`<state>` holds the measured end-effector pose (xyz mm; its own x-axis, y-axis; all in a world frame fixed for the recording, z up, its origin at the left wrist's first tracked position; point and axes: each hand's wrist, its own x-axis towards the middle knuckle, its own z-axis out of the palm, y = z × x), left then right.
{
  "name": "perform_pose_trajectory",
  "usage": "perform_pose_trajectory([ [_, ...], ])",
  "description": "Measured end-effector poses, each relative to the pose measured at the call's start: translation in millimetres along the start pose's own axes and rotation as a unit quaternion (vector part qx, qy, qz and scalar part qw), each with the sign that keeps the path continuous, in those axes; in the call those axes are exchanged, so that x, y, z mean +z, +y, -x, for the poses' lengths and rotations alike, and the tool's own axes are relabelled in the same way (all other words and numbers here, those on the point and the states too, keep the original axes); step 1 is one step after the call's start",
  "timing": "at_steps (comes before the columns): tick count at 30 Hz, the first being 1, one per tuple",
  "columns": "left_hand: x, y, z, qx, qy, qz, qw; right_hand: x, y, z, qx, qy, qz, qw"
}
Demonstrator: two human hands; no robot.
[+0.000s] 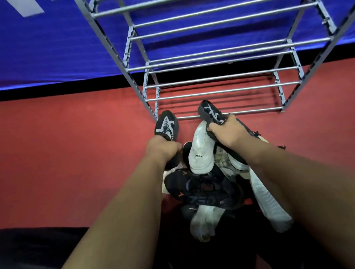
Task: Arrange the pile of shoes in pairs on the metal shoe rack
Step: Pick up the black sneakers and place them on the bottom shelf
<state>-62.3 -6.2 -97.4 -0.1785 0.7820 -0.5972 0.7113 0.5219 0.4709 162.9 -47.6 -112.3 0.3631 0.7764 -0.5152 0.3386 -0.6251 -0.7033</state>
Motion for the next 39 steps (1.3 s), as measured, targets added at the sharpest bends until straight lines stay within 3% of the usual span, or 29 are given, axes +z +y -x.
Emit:
perform_pose_trajectory([
  [6,-2,34,-72,0.038,0.03,-0.073,0.996,26,-14,-41,-0.079,0.013,0.005,0.997],
  [11,7,47,-127,0.107,0.081,-0.108,0.985,49,-25,-96,-0.086,0.023,0.03,0.996],
  [17,17,68,-171,0.141,0.083,-0.157,0.974,78,-38,-152,-0.088,0.072,0.178,0.977],
  [23,36,74,-205,0.14,0.073,-0.195,0.968,100,-61,-178,-0.125,0.044,0.318,0.939],
  [28,46,69,-215,0.111,0.015,-0.194,0.975,100,-59,-191,-0.086,-0.059,0.325,0.94],
  [35,49,62,-218,0.157,0.081,-0.115,0.978,109,-44,-193,-0.075,0.019,0.178,0.981],
  [39,50,56,-218,0.188,0.111,-0.096,0.971,119,-15,-216,-0.097,0.064,0.133,0.984],
])
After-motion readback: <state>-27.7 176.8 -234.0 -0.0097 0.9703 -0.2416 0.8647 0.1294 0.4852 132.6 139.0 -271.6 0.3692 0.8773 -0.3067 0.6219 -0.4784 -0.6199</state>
